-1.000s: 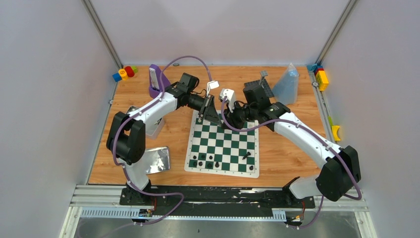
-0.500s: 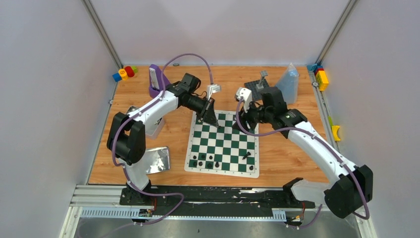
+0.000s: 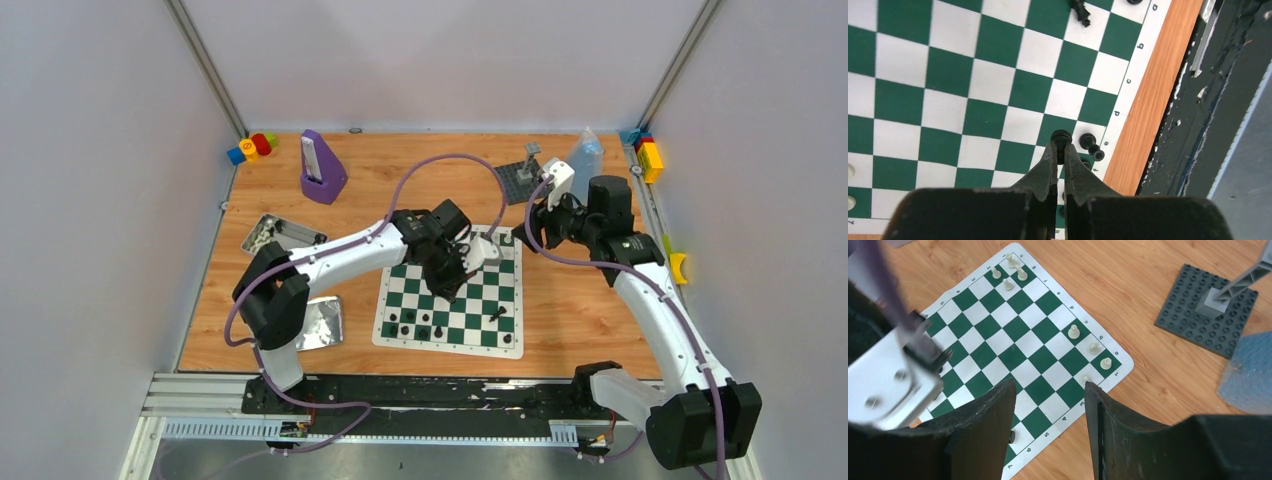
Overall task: Set up the chess pieces on the board
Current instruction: Place the chess piece on the chessboard.
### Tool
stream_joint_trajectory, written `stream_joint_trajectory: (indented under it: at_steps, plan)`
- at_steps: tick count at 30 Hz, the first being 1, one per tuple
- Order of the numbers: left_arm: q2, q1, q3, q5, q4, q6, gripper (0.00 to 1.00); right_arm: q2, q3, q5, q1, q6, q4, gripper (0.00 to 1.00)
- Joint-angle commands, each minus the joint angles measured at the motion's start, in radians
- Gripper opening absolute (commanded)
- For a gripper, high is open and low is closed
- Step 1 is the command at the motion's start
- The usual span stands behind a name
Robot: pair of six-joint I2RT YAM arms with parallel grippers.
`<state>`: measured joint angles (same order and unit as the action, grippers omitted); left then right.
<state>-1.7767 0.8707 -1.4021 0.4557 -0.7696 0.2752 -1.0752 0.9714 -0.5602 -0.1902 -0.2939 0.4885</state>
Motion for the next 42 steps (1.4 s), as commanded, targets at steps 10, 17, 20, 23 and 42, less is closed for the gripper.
stream_joint_trajectory:
  at_steps: [10,17,20,23,42]
  plan:
    - [-0.071,0.152,0.01,-0.307,-0.03,0.093,0.03,0.026,-0.055,-0.053,0.052,0.042,-0.085,0.53]
    - [-0.116,0.167,0.008,-0.306,-0.049,0.09,0.05,0.027,-0.064,-0.053,0.054,0.038,-0.087,0.53]
    - [-0.123,0.175,0.009,-0.303,-0.053,0.09,0.05,0.022,-0.064,-0.054,0.055,0.036,-0.086,0.53]
    - [-0.124,0.185,0.01,-0.305,-0.057,0.09,0.05,0.018,-0.066,-0.056,0.054,0.037,-0.086,0.53]
    - [-0.164,0.213,0.009,-0.334,-0.069,0.096,0.08,0.015,-0.07,-0.062,0.054,0.032,-0.082,0.53]
